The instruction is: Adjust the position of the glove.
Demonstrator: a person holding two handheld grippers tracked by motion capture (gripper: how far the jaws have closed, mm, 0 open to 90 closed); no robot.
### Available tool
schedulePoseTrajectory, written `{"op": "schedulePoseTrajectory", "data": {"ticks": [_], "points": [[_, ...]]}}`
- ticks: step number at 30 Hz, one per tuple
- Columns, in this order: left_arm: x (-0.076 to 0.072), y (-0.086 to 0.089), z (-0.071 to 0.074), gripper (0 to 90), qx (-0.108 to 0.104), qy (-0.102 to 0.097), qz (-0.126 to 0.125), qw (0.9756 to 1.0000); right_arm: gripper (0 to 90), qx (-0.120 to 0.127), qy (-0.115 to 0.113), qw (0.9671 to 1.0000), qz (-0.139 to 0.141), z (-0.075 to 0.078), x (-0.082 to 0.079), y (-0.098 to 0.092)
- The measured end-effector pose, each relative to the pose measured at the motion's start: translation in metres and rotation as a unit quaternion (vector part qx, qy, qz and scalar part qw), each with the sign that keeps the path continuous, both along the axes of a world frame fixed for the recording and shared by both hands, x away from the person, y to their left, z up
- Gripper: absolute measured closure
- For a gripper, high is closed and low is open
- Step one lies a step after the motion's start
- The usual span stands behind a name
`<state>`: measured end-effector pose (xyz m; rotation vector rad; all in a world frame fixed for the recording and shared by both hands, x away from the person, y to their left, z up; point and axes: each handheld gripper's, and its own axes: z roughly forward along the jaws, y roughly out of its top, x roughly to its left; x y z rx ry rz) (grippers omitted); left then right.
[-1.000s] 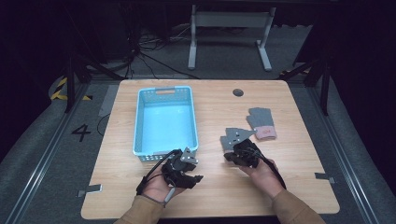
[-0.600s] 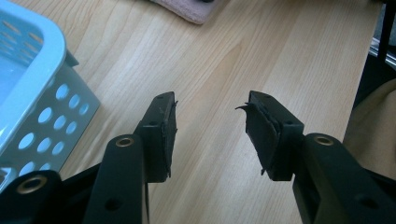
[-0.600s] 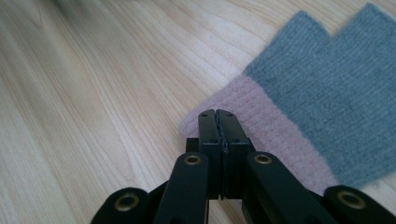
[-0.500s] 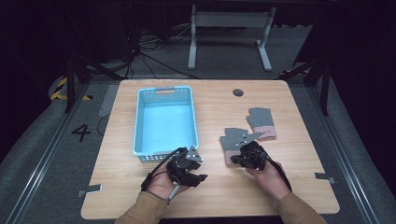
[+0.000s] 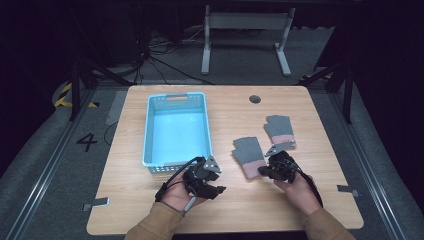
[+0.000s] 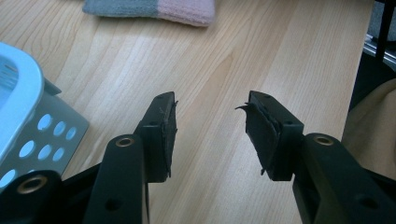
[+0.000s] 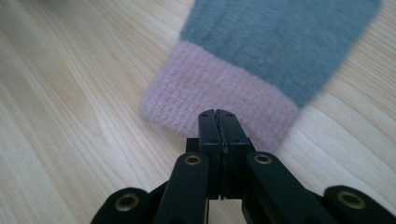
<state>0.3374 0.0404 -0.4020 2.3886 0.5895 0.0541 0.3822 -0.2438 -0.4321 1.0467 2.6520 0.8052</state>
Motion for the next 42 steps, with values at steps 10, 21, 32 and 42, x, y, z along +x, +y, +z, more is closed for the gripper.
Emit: {"op": "schedulePoseTrajectory", "data": {"ticks": [10, 21, 32, 42], "points": [[0.000, 0.000, 0.000, 53.5, -0.002, 0.000, 0.002, 1.0000, 90.0, -0.012, 0.000, 0.9994, -0.033, -0.006, 0.011, -0.019], [-0.001, 0.009, 0.002, 53.8, -0.007, -0.001, 0.014, 0.9999, 90.0, 0.008, -0.028, 0.9993, -0.024, 0.015, 0.007, -0.013], [-0.001, 0.027, 0.005, 59.0, -0.020, 0.013, 0.038, 0.9990, 90.0, 0.031, -0.023, 0.9984, 0.041, 0.025, 0.011, 0.042], [0.000, 0.033, 0.005, 65.6, -0.022, 0.016, 0.044, 0.9987, 90.0, 0.010, -0.003, 0.9978, 0.065, 0.007, 0.029, 0.089]]}}
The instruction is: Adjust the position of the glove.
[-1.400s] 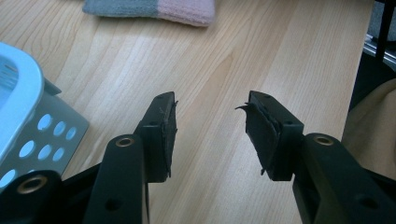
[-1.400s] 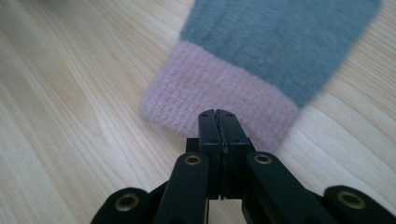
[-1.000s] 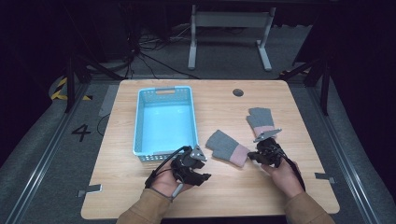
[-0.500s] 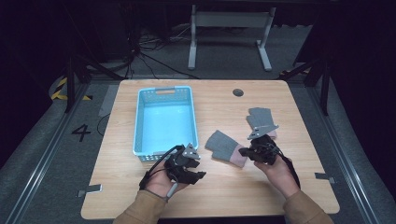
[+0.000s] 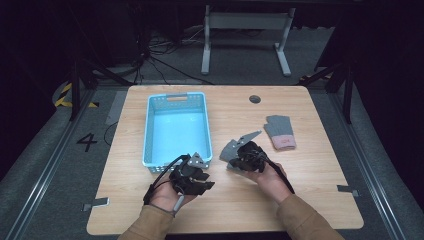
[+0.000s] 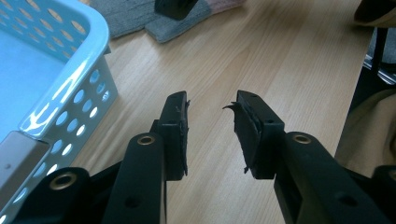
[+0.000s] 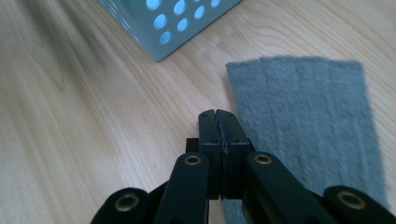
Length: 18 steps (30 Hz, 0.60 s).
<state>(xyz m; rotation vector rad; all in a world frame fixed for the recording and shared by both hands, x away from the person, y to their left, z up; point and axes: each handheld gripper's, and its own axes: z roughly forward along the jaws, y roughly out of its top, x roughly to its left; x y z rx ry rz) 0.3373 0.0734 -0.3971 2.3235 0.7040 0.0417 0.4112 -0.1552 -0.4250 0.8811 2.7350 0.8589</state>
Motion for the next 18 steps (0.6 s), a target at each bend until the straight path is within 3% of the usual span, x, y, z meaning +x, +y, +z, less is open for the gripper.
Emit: {"op": "schedulePoseTrajectory", "data": {"ticks": [7, 18], "points": [[0.000, 0.001, 0.001, 65.3, 0.000, -0.002, 0.002, 1.0000, 90.0, -0.027, 0.015, 0.9995, 0.002, -0.013, 0.009, 0.010], [0.000, 0.000, 0.001, 63.8, -0.001, -0.001, 0.001, 1.0000, 90.0, -0.028, 0.027, 0.9992, 0.007, -0.013, -0.003, -0.002]]}}
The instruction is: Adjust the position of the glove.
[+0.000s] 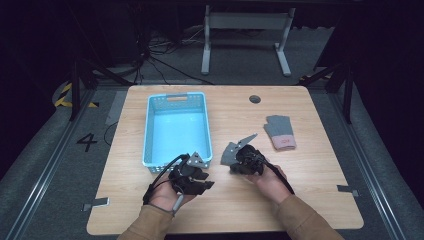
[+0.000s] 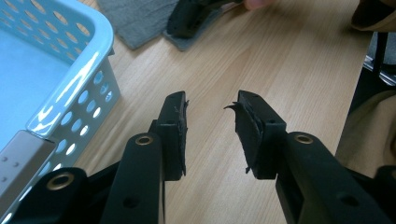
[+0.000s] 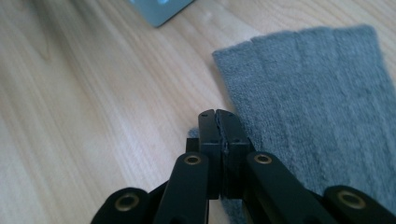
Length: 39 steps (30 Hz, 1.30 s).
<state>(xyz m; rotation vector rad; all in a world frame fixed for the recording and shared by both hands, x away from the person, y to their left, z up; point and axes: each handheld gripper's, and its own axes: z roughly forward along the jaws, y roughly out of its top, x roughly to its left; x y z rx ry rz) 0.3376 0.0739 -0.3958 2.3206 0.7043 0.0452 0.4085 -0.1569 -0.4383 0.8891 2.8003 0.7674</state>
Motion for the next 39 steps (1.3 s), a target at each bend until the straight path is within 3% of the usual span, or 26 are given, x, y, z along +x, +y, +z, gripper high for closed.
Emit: {"op": "schedulePoseTrajectory", "data": {"ticks": [14, 21, 28, 39], "points": [[0.002, -0.003, 0.001, 63.3, -0.001, -0.001, -0.005, 1.0000, 90.0, -0.004, 0.009, 0.9999, 0.011, 0.000, -0.026, -0.006], [0.002, -0.003, 0.002, 62.5, -0.002, -0.003, -0.005, 1.0000, 89.9, -0.005, 0.004, 0.9999, 0.015, 0.001, -0.030, -0.005], [0.004, -0.003, 0.003, 58.4, -0.001, -0.012, -0.001, 0.9999, 89.6, 0.031, -0.034, 0.9989, -0.005, 0.022, -0.031, -0.018], [0.007, -0.006, 0.006, 57.8, -0.011, -0.018, -0.001, 0.9998, 89.9, 0.060, -0.052, 0.9957, -0.048, 0.040, -0.028, -0.052]]}}
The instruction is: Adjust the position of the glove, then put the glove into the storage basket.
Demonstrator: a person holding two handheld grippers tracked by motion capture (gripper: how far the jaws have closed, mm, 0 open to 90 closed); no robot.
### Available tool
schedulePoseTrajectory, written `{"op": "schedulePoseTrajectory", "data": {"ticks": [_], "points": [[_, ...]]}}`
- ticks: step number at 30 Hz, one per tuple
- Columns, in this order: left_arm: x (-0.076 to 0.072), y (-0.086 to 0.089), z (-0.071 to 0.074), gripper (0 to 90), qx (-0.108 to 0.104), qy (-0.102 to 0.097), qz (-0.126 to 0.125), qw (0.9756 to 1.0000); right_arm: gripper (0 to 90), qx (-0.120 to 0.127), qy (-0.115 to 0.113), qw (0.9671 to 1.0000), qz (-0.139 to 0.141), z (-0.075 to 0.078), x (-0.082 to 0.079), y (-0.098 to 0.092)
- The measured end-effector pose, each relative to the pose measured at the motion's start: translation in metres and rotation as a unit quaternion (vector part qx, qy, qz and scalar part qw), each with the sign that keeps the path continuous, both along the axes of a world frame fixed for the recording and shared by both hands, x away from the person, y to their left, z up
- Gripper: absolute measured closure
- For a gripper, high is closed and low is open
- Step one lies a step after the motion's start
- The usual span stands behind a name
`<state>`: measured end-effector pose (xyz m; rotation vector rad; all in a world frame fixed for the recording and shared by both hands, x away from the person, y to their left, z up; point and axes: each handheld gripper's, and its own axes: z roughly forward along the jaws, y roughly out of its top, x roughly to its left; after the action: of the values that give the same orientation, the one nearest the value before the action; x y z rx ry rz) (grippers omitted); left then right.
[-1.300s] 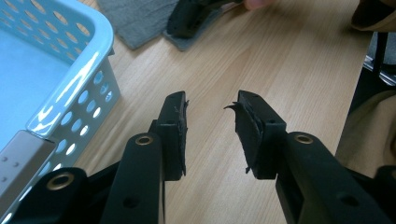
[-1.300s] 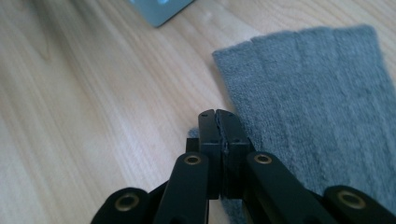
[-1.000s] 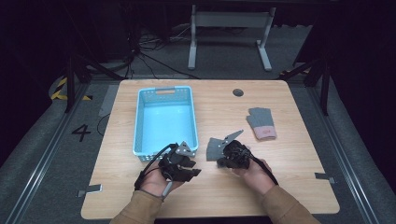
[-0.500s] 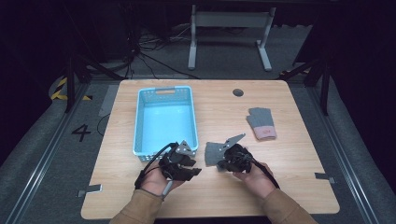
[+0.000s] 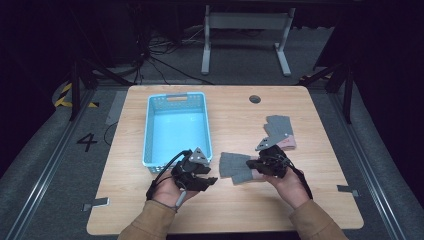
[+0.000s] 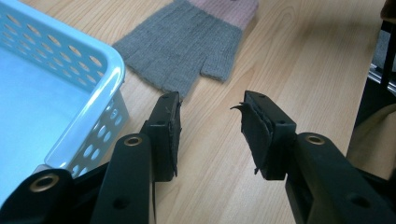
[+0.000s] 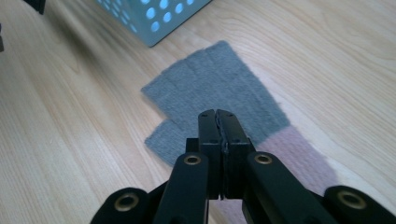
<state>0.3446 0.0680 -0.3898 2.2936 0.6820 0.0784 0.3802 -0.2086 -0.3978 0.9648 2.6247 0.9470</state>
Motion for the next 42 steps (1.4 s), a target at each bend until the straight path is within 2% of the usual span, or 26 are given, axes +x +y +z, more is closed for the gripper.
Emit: {"op": "schedulePoseTrajectory", "data": {"ticks": [11, 18, 22, 25, 26, 29, 34, 42], "points": [[-0.001, 0.002, -0.001, 57.0, 0.002, 0.001, 0.003, 1.0000, 89.9, 0.009, -0.006, 0.9994, -0.034, 0.008, 0.016, -0.025], [0.000, 0.004, -0.001, 57.0, 0.000, 0.003, 0.005, 1.0000, 89.9, 0.005, 0.001, 0.9974, -0.071, 0.011, 0.047, -0.048], [0.001, 0.007, -0.002, 57.0, -0.002, 0.004, 0.009, 0.9999, 89.9, 0.003, 0.007, 0.9960, -0.089, 0.009, 0.066, -0.059], [0.001, 0.008, -0.003, 56.8, 0.001, 0.006, 0.008, 0.9999, 89.9, -0.002, 0.002, 0.9954, -0.096, 0.004, 0.077, -0.066], [0.001, 0.009, -0.003, 56.7, 0.001, 0.006, 0.009, 0.9999, 90.0, -0.008, -0.002, 0.9952, -0.098, 0.002, 0.081, -0.067], [0.001, 0.009, -0.004, 56.4, 0.001, 0.008, 0.011, 0.9999, 89.9, -0.026, 0.009, 0.9937, -0.109, -0.007, 0.092, -0.071], [0.000, 0.011, -0.004, 56.3, -0.001, 0.007, 0.013, 0.9999, 89.9, -0.034, 0.028, 0.9921, -0.117, -0.018, 0.099, -0.076], [0.000, 0.011, -0.004, 56.3, 0.001, 0.007, 0.012, 0.9999, 89.9, -0.044, 0.044, 0.9907, -0.121, -0.027, 0.096, -0.083]]}}
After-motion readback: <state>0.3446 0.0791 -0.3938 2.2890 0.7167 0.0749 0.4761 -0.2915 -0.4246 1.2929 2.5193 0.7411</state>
